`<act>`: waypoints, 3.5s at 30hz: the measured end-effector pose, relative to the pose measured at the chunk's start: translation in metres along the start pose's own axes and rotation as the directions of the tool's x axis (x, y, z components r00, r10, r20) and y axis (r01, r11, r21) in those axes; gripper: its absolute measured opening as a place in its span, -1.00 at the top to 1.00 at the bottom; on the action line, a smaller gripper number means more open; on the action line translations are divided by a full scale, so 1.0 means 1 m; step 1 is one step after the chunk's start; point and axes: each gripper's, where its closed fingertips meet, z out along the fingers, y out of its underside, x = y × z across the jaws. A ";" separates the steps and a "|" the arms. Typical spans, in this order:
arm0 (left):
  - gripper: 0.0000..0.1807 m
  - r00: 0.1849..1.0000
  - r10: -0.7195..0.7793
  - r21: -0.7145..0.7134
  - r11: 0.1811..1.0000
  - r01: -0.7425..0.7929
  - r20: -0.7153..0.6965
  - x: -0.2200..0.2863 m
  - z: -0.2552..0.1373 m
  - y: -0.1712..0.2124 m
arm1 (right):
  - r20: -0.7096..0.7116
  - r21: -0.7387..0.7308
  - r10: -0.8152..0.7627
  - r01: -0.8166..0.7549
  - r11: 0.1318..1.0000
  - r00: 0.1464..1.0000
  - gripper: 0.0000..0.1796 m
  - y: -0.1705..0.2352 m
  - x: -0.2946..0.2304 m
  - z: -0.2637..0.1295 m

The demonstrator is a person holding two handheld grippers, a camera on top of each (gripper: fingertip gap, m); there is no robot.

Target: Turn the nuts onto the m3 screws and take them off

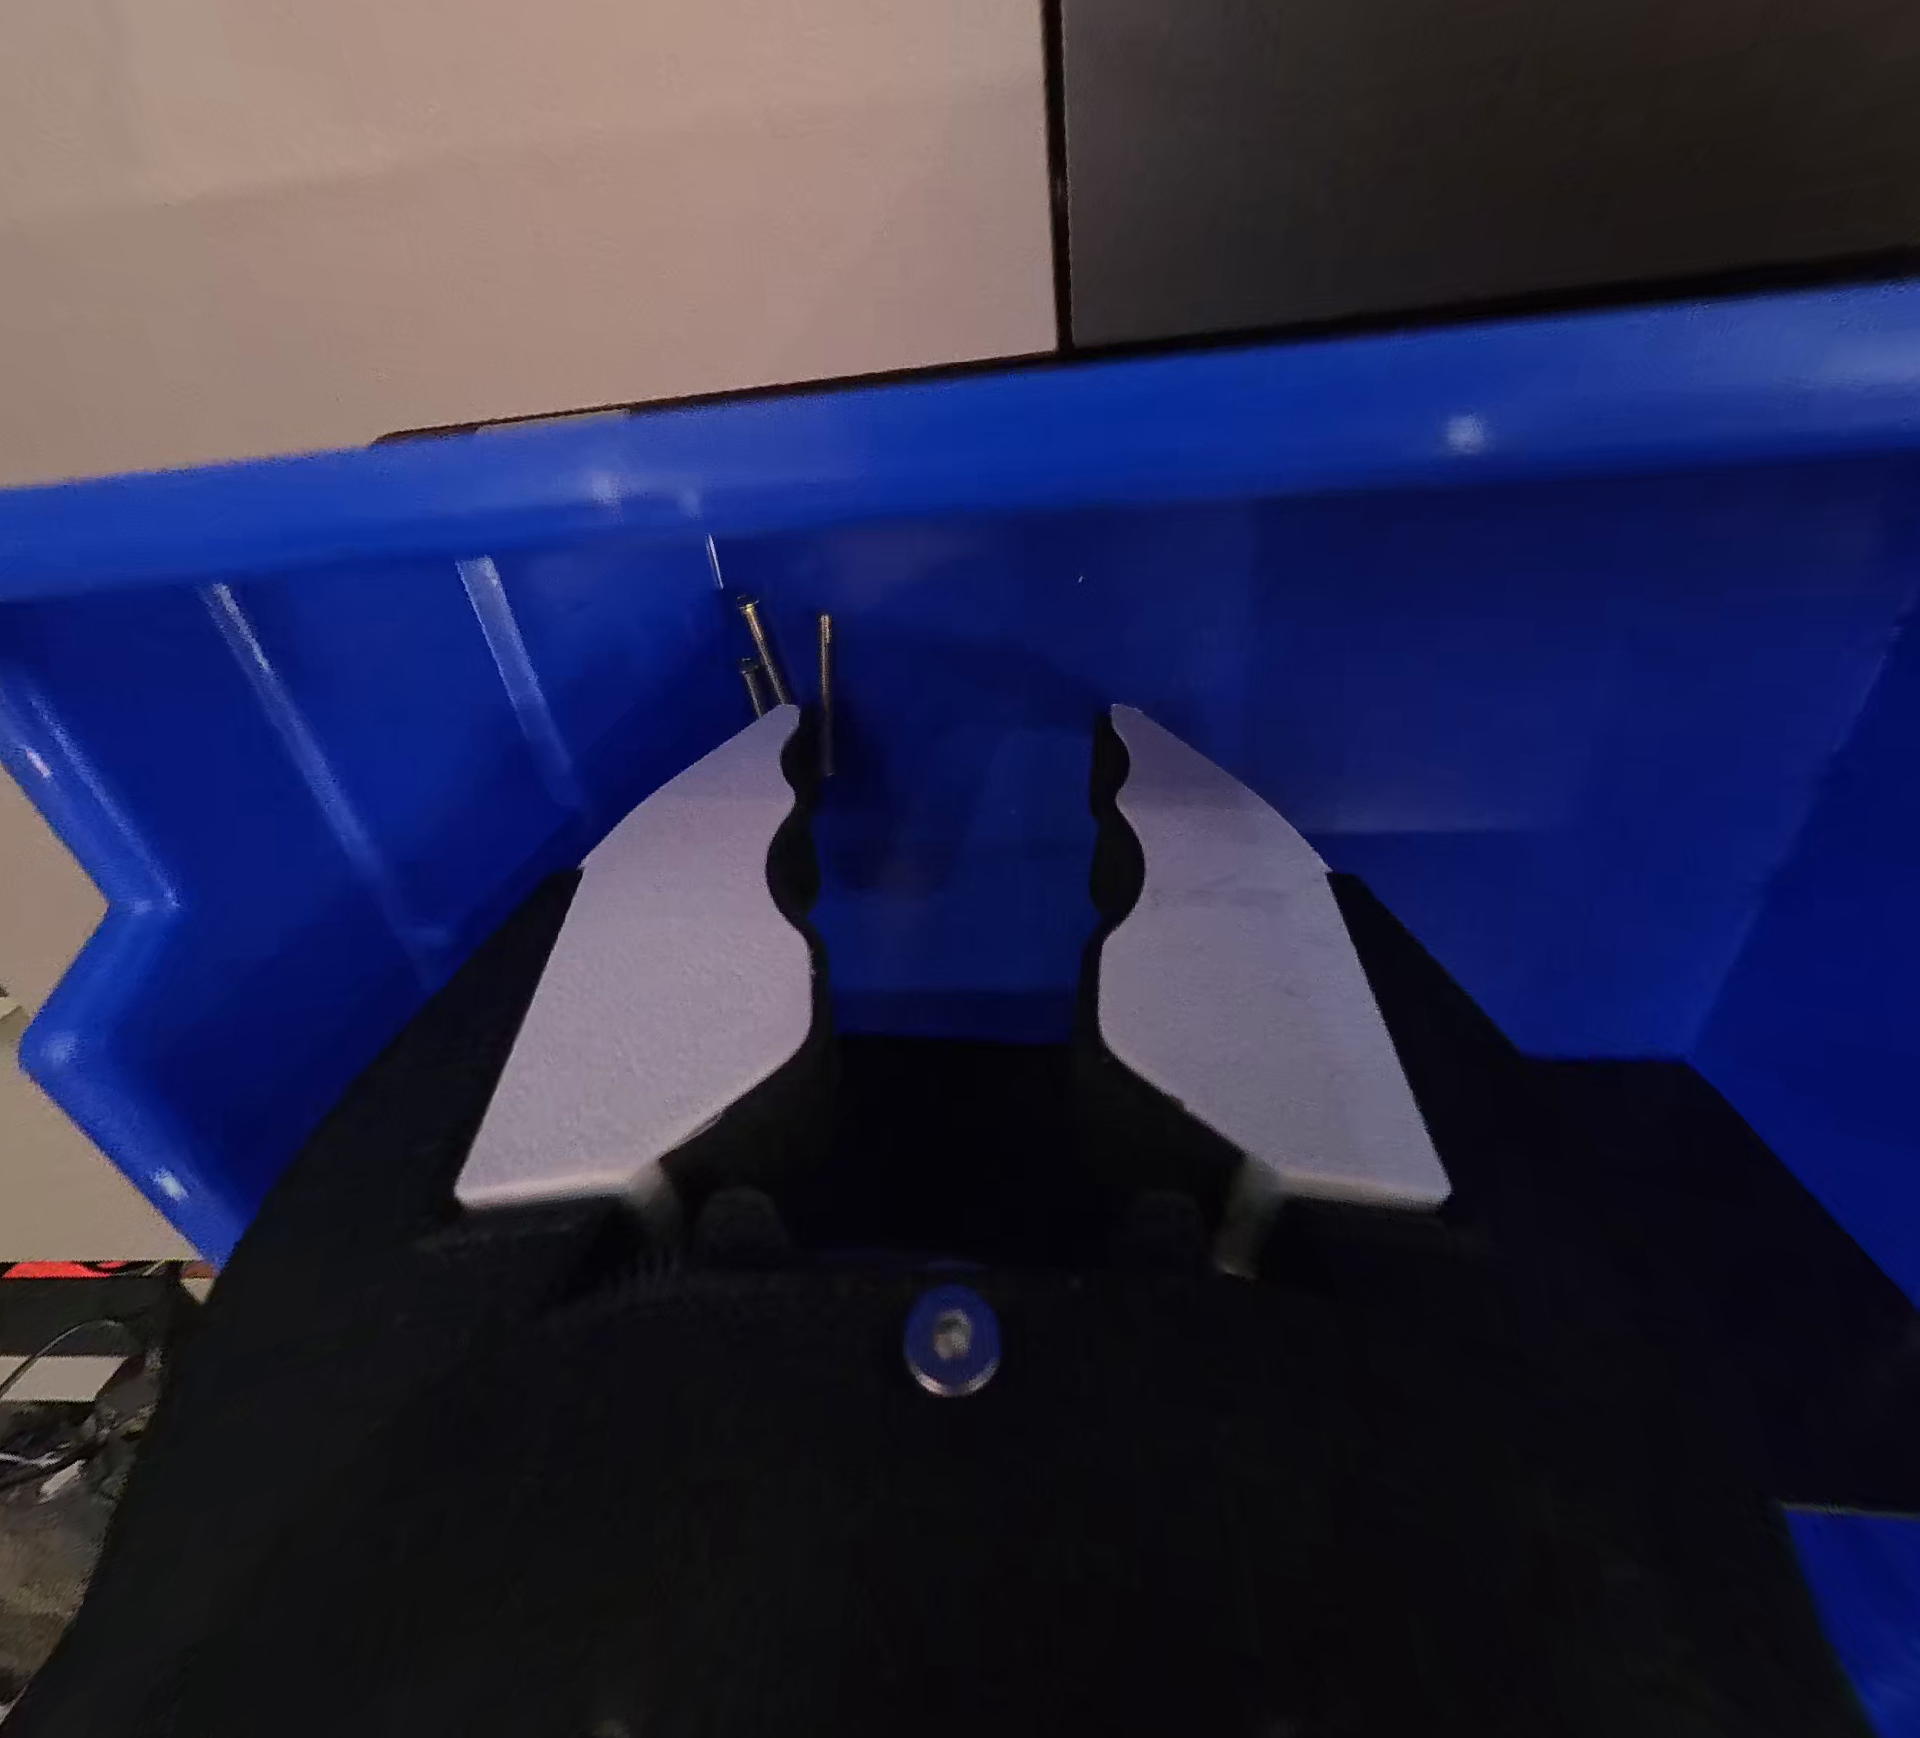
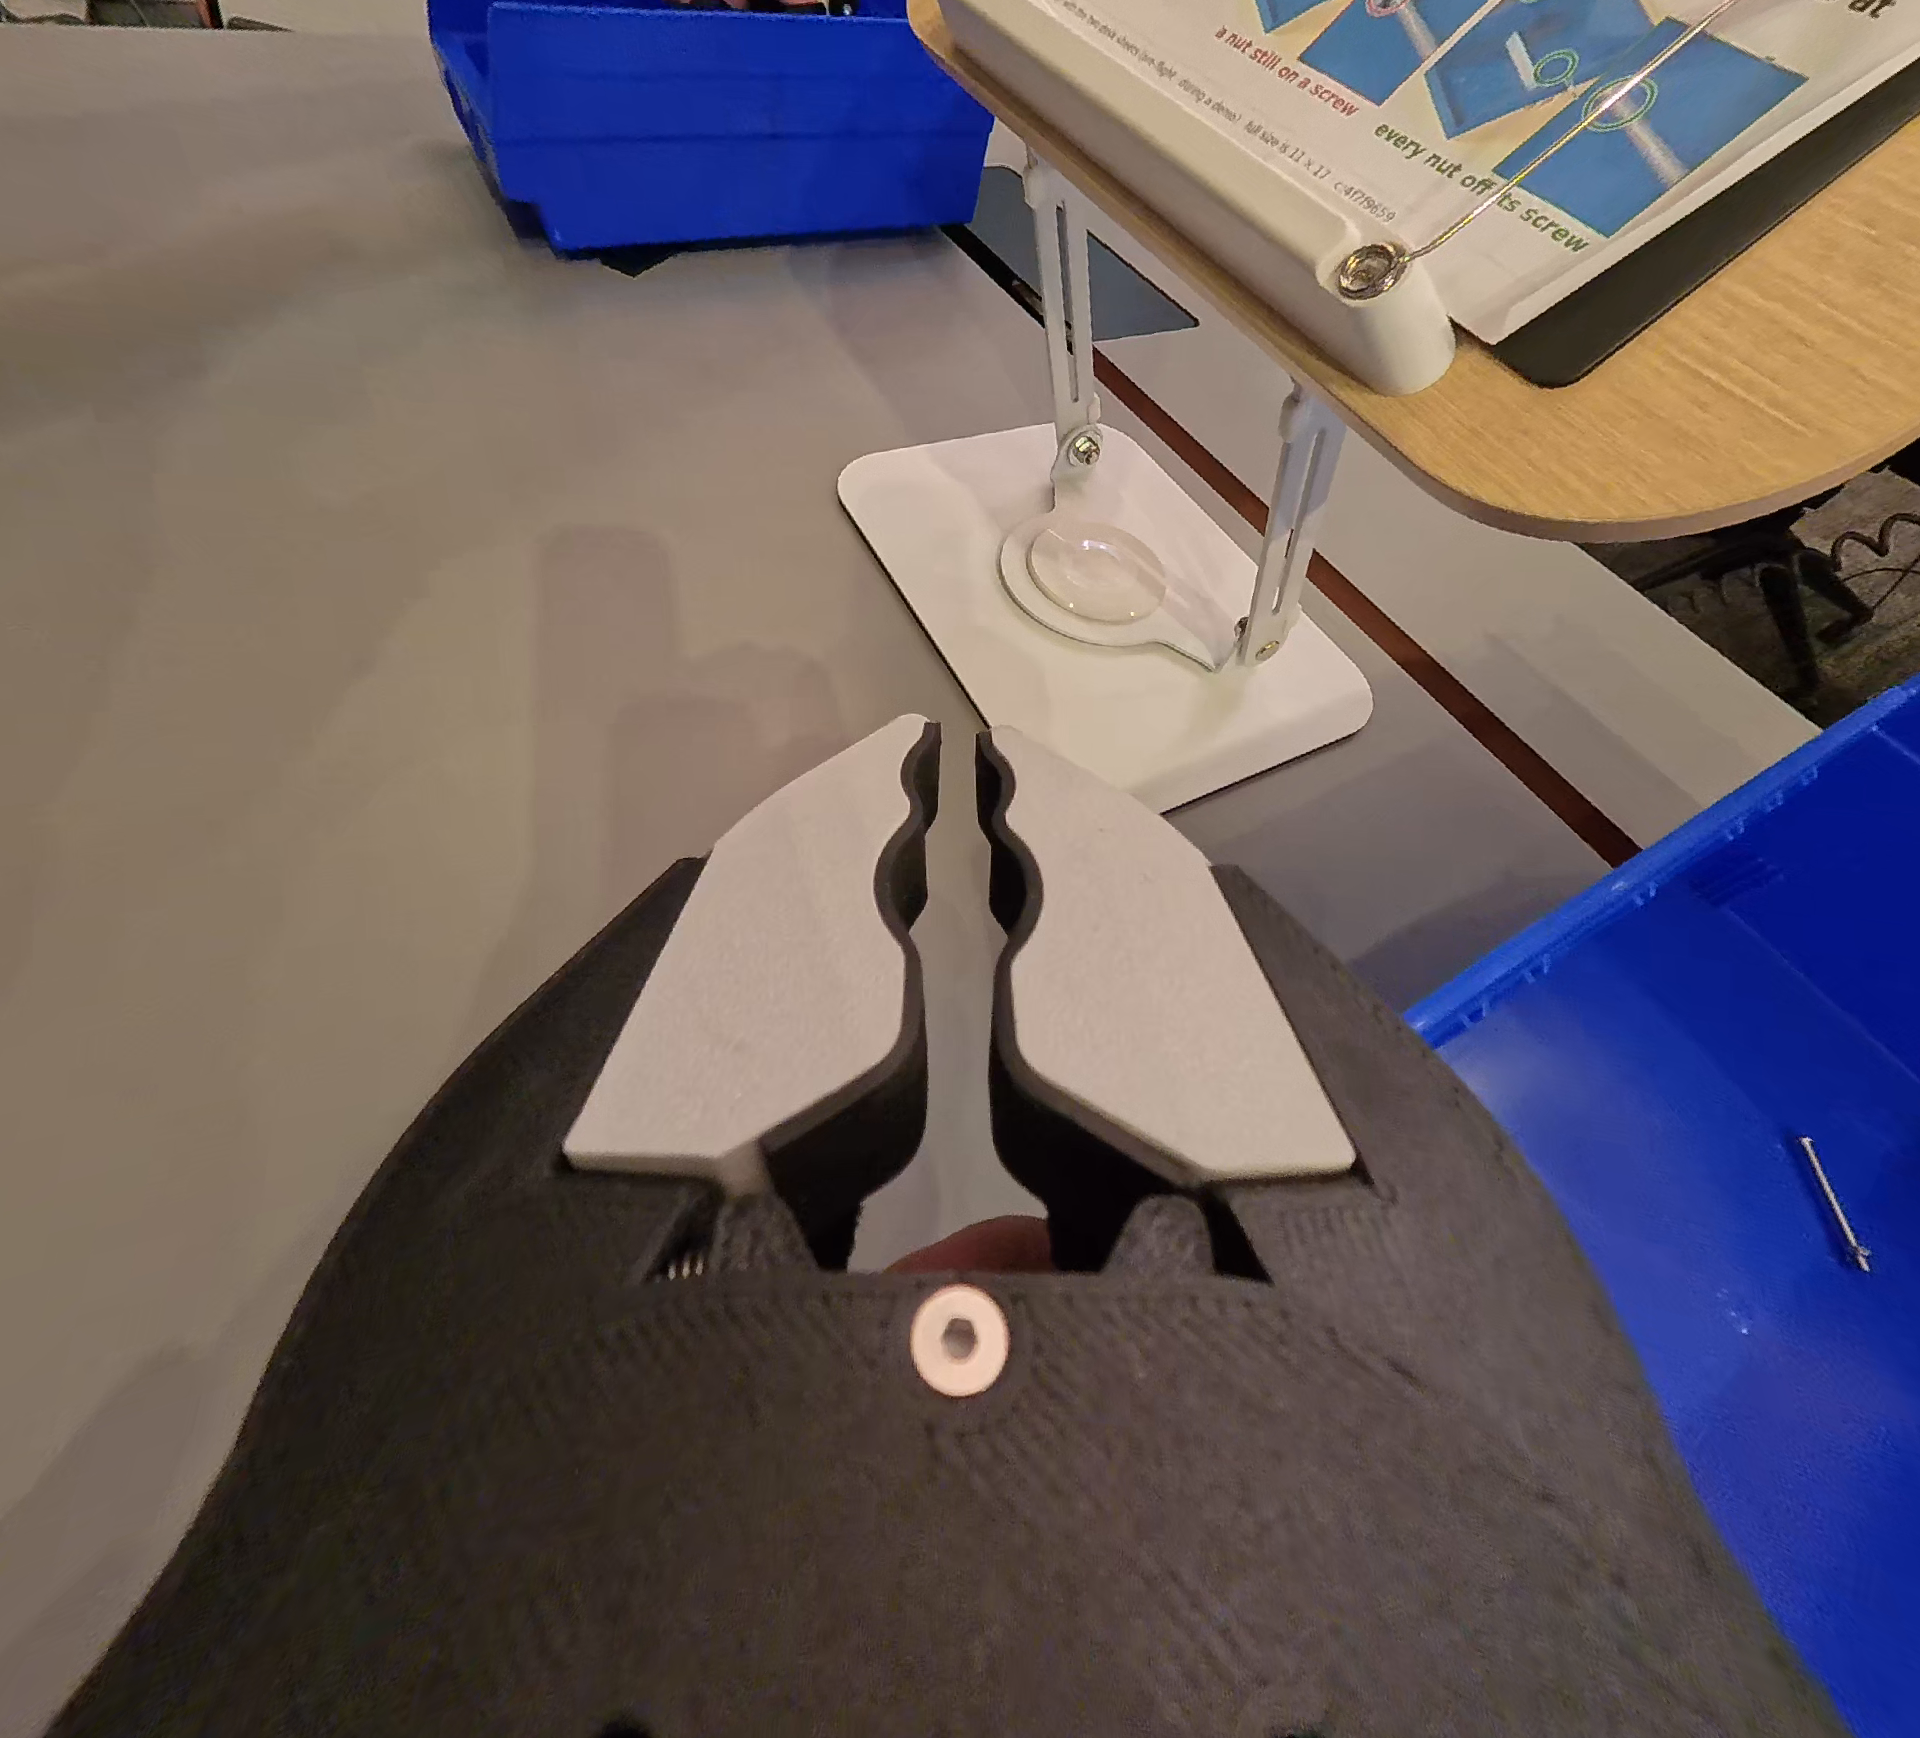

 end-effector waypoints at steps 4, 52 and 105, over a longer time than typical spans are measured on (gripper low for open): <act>0.45 1.000 -0.013 0.002 1.000 0.013 -0.013 0.000 0.000 0.000 | 0.001 0.005 -0.002 0.002 1.000 1.000 0.93 -0.002 -0.001 -0.001; 0.97 0.953 0.212 0.356 0.926 -0.126 -0.216 0.044 -0.103 0.002 | 0.024 0.004 -0.021 0.021 1.000 0.999 0.93 -0.004 -0.012 0.006; 0.60 0.462 0.802 0.465 0.597 -0.654 -0.379 0.395 -0.051 0.247 | 0.067 0.015 -0.033 0.032 0.999 0.997 0.92 -0.005 -0.023 0.008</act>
